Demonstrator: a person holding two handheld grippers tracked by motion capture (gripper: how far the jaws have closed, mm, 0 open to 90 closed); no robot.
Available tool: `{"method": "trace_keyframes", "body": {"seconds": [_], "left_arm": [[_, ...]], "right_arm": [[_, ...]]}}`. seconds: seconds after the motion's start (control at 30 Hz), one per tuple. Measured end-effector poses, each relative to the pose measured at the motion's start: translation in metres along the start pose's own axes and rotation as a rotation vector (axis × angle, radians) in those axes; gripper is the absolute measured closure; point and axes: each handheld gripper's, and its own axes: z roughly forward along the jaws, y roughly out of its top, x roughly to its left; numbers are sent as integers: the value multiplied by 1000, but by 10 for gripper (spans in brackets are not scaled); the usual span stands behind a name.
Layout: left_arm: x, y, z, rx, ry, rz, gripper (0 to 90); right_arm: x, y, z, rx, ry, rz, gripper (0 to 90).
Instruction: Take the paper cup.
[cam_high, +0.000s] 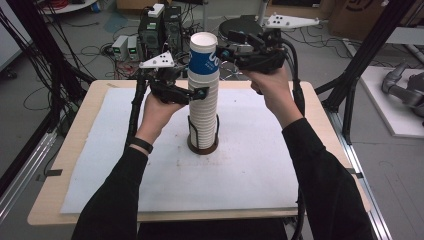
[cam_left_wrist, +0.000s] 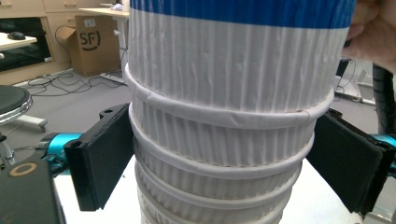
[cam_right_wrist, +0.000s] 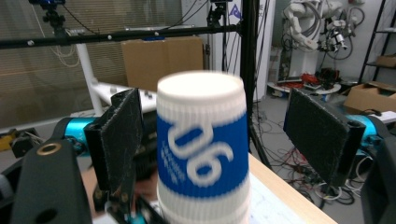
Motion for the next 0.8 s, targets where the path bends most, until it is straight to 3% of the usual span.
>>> {"method": "trace_keyframes", "body": {"seconds": [0.2,0.5,0.53,0.57,0.6,0.8], "left_arm": [[0,0,0,0,1,0,113],[0,0,-1,4,1,5,114],[0,0,-1,4,1,5,114],[0,0,-1,4,2,6,114],[-1,0,-1,0,2,-2,114],[0,0,-1,2,1,1,114]], "right_arm": [[4,14,19,34,15,-7,204],[5,14,40,101,6,9,211],[5,14,40,101,6,9,211],[5,14,42,108,2,7,292],[5,14,43,104,17,0,309],[5,16,43,113,14,-2,318]]}}
